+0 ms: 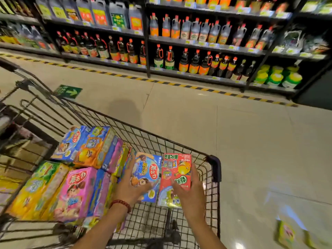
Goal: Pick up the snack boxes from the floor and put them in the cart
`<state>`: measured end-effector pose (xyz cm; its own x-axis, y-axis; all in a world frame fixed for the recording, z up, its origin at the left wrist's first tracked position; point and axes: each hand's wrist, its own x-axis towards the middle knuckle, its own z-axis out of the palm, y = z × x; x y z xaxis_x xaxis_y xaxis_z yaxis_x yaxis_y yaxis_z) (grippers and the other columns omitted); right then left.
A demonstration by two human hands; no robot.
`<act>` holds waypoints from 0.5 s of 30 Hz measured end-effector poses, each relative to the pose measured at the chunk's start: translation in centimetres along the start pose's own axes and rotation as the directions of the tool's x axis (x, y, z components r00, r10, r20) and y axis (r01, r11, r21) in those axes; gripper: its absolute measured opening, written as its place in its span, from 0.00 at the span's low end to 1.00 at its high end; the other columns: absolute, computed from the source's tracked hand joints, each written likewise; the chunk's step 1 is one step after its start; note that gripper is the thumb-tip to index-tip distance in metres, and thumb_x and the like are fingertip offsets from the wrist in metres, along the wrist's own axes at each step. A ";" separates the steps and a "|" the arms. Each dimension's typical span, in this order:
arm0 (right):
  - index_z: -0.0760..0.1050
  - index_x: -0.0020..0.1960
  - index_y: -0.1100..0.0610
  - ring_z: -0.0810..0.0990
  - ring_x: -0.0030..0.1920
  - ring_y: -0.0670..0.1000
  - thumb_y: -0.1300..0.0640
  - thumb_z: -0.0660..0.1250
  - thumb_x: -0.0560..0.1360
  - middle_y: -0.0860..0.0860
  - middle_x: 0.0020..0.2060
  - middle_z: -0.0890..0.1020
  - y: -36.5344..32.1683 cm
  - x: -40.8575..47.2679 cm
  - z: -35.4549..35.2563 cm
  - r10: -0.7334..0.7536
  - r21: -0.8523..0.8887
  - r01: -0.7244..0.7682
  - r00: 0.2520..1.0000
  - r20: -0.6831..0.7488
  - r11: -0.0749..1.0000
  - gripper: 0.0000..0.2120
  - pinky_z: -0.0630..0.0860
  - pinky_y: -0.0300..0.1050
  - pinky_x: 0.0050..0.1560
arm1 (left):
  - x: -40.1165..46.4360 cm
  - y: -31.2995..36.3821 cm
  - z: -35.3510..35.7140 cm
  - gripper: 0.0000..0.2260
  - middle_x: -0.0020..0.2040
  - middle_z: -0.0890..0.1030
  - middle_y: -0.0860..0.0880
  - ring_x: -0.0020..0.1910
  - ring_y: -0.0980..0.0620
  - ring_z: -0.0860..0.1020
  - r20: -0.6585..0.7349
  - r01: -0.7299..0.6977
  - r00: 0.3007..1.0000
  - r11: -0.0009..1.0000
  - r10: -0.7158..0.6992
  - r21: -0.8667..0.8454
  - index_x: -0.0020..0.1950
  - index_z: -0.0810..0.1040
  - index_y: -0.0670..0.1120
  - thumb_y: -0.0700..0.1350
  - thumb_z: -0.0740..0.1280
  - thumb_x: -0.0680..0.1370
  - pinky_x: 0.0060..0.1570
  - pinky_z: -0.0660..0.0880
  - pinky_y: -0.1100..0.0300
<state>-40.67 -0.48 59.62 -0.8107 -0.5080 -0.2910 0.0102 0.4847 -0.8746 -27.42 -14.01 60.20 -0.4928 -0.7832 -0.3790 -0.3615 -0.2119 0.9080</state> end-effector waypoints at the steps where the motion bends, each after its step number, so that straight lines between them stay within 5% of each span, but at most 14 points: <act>1: 0.56 0.72 0.33 0.82 0.45 0.42 0.40 0.74 0.68 0.44 0.49 0.81 1.3 0.5 0.9 0.021 -0.028 -0.021 1.000 -0.005 0.999 0.39 0.81 0.51 0.45 | 0.7 -1.0 0.0 0.43 0.57 0.77 0.56 0.47 0.68 0.79 0.007 0.026 1.000 1.000 -0.026 0.015 0.69 0.60 0.62 0.38 0.79 0.64 0.37 0.78 0.66; 4: 0.56 0.72 0.33 0.81 0.45 0.39 0.39 0.72 0.69 0.44 0.51 0.80 4.5 2.5 3.9 0.073 -0.114 -0.073 0.997 -0.002 0.991 0.37 0.77 0.40 0.40 | 3.3 -5.0 -0.2 0.46 0.63 0.72 0.57 0.55 0.59 0.76 -0.025 0.093 0.996 0.992 -0.091 0.086 0.71 0.57 0.68 0.43 0.80 0.64 0.40 0.81 0.55; 7: 0.56 0.73 0.35 0.79 0.46 0.39 0.41 0.72 0.70 0.44 0.53 0.78 7.7 4.6 6.9 0.117 -0.177 -0.114 0.993 0.010 0.978 0.37 0.73 0.37 0.36 | 6.2 -8.7 -0.2 0.46 0.57 0.71 0.64 0.55 0.56 0.76 -0.066 0.151 0.988 0.978 -0.143 0.142 0.65 0.53 0.75 0.45 0.80 0.64 0.39 0.82 0.51; 12: 0.56 0.73 0.35 0.80 0.46 0.46 0.42 0.71 0.70 0.46 0.49 0.80 13.6 7.7 10.3 0.184 -0.215 -0.183 0.983 -0.014 0.959 0.37 0.77 0.47 0.45 | 10.2 -14.2 1.7 0.42 0.65 0.65 0.61 0.60 0.58 0.73 -0.048 0.156 0.988 0.964 -0.149 0.215 0.71 0.53 0.64 0.43 0.76 0.69 0.48 0.75 0.64; 15: 0.58 0.71 0.35 0.80 0.48 0.48 0.41 0.71 0.70 0.45 0.50 0.80 15.8 8.8 10.6 0.205 -0.197 -0.204 0.979 -0.015 0.959 0.35 0.76 0.44 0.45 | 11.6 -17.4 2.9 0.37 0.71 0.63 0.58 0.69 0.61 0.65 0.013 0.102 0.994 0.980 -0.106 0.169 0.70 0.56 0.62 0.38 0.73 0.72 0.52 0.71 0.74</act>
<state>-41.44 -4.86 39.12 -0.8001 -0.3870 -0.4583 0.0601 0.7085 -0.7032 -29.15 -17.68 39.45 -0.4620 -0.7488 -0.4752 -0.5386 -0.1888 0.8211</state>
